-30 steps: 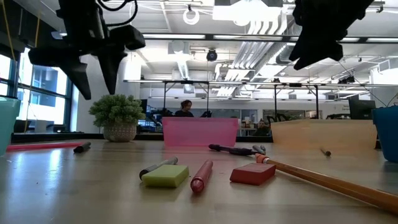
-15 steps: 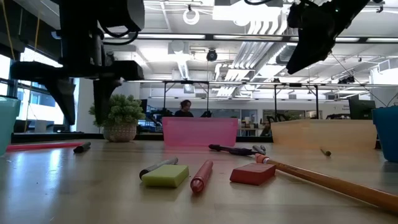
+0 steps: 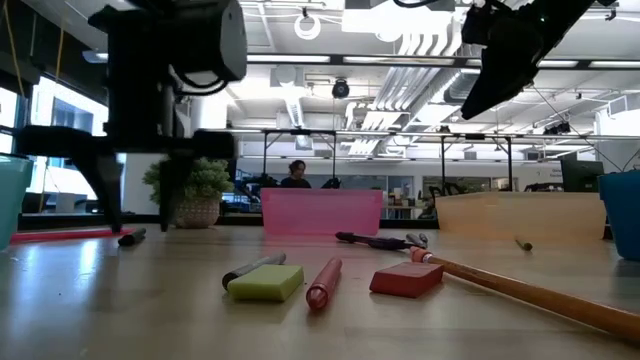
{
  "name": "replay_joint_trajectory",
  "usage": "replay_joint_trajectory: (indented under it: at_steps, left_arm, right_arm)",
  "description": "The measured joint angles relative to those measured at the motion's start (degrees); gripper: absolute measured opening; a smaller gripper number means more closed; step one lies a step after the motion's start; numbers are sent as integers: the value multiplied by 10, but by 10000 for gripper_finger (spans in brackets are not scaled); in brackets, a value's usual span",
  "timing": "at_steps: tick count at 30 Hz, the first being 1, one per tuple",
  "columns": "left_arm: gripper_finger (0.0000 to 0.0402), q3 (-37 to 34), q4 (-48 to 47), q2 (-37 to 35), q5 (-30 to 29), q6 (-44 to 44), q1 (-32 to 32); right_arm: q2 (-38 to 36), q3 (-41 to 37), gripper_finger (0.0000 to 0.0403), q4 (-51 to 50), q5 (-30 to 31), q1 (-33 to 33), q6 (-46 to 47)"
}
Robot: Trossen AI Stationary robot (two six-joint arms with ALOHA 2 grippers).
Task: Sort crayons/erasers/pens/pencils in bins
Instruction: Put the left black pen into the red bin
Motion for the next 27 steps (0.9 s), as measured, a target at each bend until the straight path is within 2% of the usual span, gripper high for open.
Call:
replay_joint_trajectory:
  at_steps: [6, 12, 27]
  left_arm:
    - [195, 5, 12, 40, 19, 0, 0]
    - [183, 6, 6, 50, 20, 0, 0]
    - [50, 4, 37, 52, -11, 17, -1]
  right_arm:
    - [0, 0, 165, -12, -1, 0, -4]
    - [0, 0, 165, -15, -3, 0, -4]
    - [0, 0, 165, -14, -1, 0, -30]
